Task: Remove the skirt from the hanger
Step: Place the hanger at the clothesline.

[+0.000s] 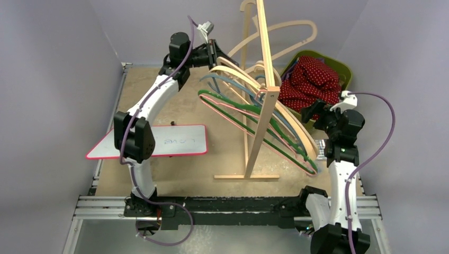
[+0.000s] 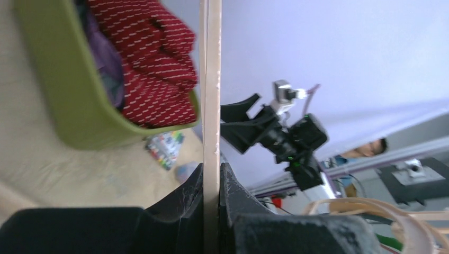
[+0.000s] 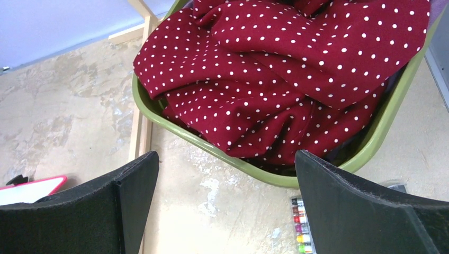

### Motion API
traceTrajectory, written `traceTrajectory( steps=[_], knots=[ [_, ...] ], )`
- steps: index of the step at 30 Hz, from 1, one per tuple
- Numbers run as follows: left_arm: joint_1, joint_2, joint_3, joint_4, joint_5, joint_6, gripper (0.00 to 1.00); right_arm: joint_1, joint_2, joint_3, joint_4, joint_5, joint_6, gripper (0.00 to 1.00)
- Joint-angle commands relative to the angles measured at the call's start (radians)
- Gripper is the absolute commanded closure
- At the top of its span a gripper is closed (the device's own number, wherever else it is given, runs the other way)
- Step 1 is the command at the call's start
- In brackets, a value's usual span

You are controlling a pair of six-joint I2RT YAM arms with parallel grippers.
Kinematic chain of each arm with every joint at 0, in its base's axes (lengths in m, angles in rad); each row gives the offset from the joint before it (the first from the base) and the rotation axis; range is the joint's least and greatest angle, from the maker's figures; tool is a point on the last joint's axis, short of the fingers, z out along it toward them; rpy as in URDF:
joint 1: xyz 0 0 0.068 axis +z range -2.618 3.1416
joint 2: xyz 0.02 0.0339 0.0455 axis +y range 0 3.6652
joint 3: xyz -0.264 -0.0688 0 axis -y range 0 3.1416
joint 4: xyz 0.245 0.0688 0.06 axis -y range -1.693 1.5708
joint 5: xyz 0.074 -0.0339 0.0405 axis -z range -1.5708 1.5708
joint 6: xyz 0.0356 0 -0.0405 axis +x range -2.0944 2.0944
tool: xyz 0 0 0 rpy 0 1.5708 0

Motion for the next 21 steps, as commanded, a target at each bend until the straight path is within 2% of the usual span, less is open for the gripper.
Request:
traceTrajectory(
  steps=[1,9,12,14,18,21],
  knots=[
    [-0.03,0.012,0.106,0.476,0.113,-0.329,1.0,0.002,-0.033,0.003,0.012,-0.017,-0.007,0.01],
    [-0.077,0.074,0.247,0.445,0.125,-0.335,1.0,0.002,-0.059,-0.011,0.021,-0.019,0.003,0.01],
    [-0.067,0.074,0.277,0.408,0.131,-0.281,1.0,0.004,-0.064,-0.017,0.028,-0.023,0.006,0.01],
    [-0.056,0.07,0.304,0.28,0.111,-0.168,1.0,0.01,-0.054,-0.012,0.023,-0.026,0.003,0.01],
    [-0.043,0.084,0.433,-0.175,0.049,0.186,1.0,0.019,-0.043,-0.002,0.01,-0.028,-0.007,0.01],
    [-0.029,0.094,0.464,-0.252,0.032,0.227,1.0,0.022,-0.042,0.001,0.008,-0.026,-0.006,0.01]
  ],
)
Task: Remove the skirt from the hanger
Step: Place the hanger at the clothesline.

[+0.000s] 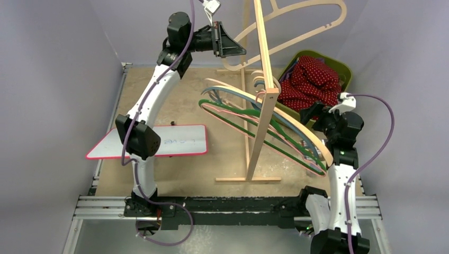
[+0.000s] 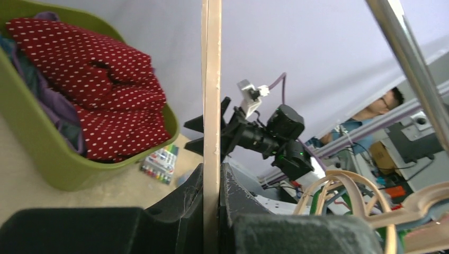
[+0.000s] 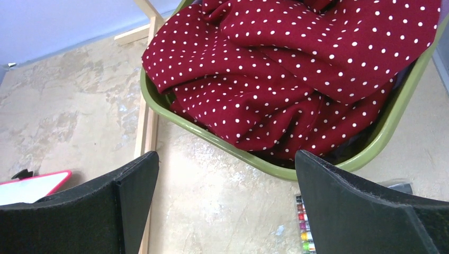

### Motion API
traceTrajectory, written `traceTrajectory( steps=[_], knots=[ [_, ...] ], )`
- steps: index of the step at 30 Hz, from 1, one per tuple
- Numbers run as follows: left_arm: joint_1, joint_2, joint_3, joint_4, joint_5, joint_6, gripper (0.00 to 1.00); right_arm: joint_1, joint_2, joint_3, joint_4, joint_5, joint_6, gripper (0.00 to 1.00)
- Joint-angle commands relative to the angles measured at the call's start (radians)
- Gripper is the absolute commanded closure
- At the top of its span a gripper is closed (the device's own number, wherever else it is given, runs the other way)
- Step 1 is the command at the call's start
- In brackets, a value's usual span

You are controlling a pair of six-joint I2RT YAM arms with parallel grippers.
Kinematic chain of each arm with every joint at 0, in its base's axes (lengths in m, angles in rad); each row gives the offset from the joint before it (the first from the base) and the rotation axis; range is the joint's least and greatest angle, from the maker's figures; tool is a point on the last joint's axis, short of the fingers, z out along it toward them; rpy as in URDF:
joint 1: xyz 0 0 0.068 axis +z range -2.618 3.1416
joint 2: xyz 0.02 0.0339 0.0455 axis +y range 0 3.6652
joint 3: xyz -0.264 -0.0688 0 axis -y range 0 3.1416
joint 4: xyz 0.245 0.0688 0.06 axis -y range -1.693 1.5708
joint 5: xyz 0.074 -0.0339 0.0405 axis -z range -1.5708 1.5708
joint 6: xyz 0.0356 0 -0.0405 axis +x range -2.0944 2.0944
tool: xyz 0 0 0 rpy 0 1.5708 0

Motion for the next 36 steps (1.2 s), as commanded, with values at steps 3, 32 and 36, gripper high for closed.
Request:
traceTrajectory(
  steps=[3,32,36],
  knots=[
    [0.041,-0.026,0.044,-0.203,-0.062,0.223,1.0,0.011,0.002,0.022,0.01,-0.019,-0.011,0.01],
    [0.09,-0.192,-0.324,0.625,-0.068,-0.617,1.0,0.013,0.02,0.017,0.021,0.005,-0.01,0.01],
    [0.093,-0.202,-0.321,0.523,-0.109,-0.568,1.0,0.013,0.022,0.016,0.024,0.003,-0.01,0.01]
  ],
)
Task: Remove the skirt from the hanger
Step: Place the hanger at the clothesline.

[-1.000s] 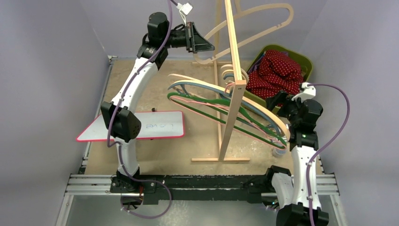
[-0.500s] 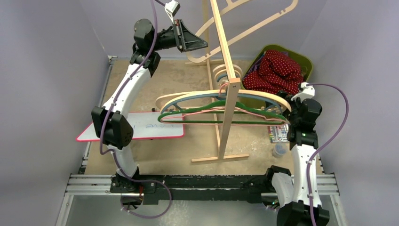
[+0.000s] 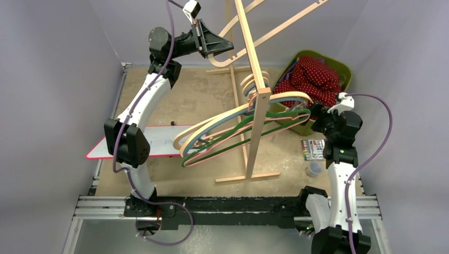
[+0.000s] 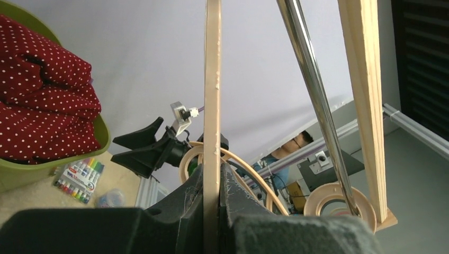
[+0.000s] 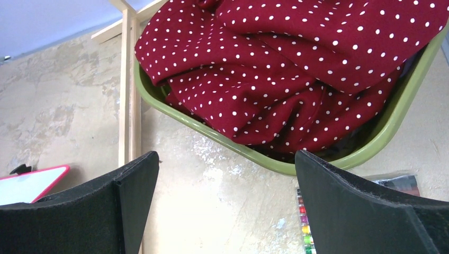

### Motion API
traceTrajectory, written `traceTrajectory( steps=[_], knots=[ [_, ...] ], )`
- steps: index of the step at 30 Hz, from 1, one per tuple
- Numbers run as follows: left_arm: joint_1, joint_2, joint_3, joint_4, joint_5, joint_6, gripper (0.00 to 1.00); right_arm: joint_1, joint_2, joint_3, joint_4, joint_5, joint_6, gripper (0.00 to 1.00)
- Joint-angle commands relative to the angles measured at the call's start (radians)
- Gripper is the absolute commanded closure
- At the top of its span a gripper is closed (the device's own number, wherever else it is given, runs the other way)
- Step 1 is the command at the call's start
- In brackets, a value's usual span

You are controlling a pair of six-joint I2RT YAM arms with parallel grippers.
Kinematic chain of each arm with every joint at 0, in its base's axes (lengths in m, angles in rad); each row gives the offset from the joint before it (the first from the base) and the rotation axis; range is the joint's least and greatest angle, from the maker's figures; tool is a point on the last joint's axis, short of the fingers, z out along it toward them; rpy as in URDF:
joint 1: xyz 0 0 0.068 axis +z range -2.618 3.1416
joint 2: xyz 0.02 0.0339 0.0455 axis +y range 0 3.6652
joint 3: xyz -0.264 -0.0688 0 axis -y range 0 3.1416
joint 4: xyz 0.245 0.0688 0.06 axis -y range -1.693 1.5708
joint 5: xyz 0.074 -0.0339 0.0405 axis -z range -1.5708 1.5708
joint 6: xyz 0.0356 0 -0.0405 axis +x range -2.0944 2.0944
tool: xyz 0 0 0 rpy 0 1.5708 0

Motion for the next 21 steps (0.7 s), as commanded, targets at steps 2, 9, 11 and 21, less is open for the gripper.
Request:
traceTrajectory(
  steps=[2,9,11,21],
  knots=[
    [0.011,-0.051,0.008,-0.024,-0.098,0.017,1.0,0.005,-0.002,0.011,0.051,-0.001,-0.007,0.01],
    [0.012,-0.074,0.003,-0.077,-0.134,0.031,1.0,0.006,-0.002,-0.003,0.07,-0.003,0.0,0.01],
    [0.014,-0.083,-0.002,-0.085,-0.142,0.035,1.0,0.005,0.001,-0.002,0.07,-0.004,0.0,0.01],
    [0.026,-0.113,-0.036,0.054,-0.15,-0.079,1.0,0.005,-0.005,-0.003,0.068,-0.005,0.002,0.01]
  ],
)
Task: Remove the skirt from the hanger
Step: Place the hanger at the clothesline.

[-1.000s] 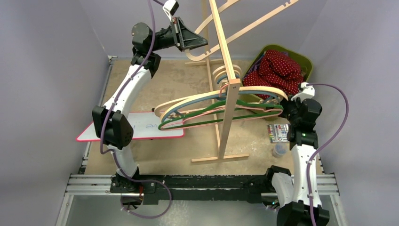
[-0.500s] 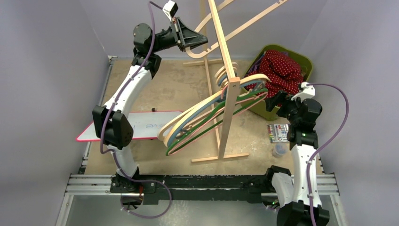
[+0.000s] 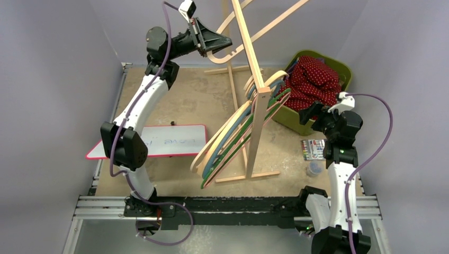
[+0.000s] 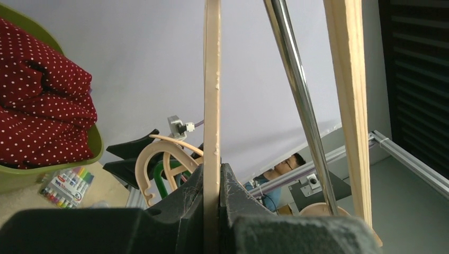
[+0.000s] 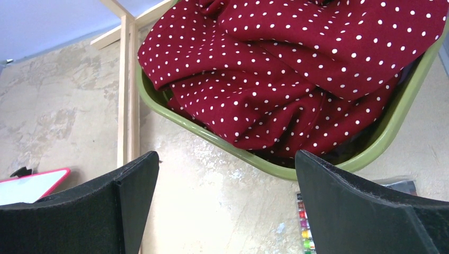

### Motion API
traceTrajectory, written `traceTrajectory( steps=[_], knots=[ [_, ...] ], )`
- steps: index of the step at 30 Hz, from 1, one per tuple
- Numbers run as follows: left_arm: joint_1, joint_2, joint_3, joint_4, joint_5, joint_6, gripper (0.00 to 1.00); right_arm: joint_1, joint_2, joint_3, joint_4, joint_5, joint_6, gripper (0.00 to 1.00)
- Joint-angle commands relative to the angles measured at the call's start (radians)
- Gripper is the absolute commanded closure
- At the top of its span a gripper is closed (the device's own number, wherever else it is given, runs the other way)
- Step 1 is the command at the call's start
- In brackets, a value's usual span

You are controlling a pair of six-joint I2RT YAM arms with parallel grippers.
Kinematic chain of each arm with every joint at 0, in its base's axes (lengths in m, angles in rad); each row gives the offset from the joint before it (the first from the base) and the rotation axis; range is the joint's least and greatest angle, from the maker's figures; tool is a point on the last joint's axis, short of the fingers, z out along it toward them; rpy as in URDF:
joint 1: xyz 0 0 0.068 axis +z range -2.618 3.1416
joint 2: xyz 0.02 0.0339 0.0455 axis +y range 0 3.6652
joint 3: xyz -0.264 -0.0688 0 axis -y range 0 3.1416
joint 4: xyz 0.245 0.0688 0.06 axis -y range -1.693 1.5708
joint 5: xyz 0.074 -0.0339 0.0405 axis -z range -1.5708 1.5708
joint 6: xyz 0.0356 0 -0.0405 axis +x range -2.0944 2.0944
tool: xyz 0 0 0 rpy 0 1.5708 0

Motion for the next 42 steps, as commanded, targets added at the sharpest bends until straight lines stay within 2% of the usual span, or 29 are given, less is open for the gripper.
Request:
traceTrajectory(
  steps=[1,3,5,9,13,20,28,31,35,37,39,42],
  knots=[
    [0.026,-0.084,-0.04,0.187,-0.065,-0.119,1.0,0.005,-0.007,-0.002,0.049,-0.004,0.002,0.01],
    [0.027,-0.102,-0.066,0.226,-0.089,-0.168,1.0,0.005,-0.008,-0.004,0.05,-0.004,0.002,0.01],
    [0.028,-0.129,-0.083,0.184,-0.12,-0.158,1.0,0.005,-0.006,-0.005,0.053,-0.004,0.002,0.01],
    [0.027,-0.166,-0.073,-0.01,-0.153,-0.022,1.0,0.005,-0.001,-0.005,0.056,-0.005,0.002,0.01],
    [0.027,-0.155,-0.071,-0.066,-0.147,0.053,1.0,0.005,-0.004,-0.006,0.055,-0.007,0.0,0.01],
    [0.027,-0.154,-0.031,-0.432,-0.155,0.418,1.0,0.005,-0.006,-0.008,0.056,-0.006,0.003,0.01],
    [0.028,-0.147,-0.046,-0.64,-0.213,0.633,0.99,0.005,-0.004,-0.007,0.054,-0.007,0.001,0.01],
    [0.031,-0.148,-0.022,-0.756,-0.283,0.732,0.88,0.005,-0.009,-0.003,0.048,-0.006,0.002,0.01],
    [0.031,-0.161,0.025,-0.915,-0.415,0.877,0.6,0.005,-0.011,0.031,0.021,-0.001,0.0,0.01],
    [0.031,-0.178,0.028,-0.961,-0.494,0.932,0.51,0.006,-0.007,0.063,0.012,-0.003,0.002,0.01],
    [0.032,-0.198,0.031,-1.015,-0.607,0.989,0.44,0.006,-0.003,0.096,0.02,0.01,0.018,0.01],
    [0.032,-0.254,0.019,-1.092,-0.891,1.073,0.4,0.005,0.008,0.142,0.004,0.059,0.061,0.01]
  ],
)
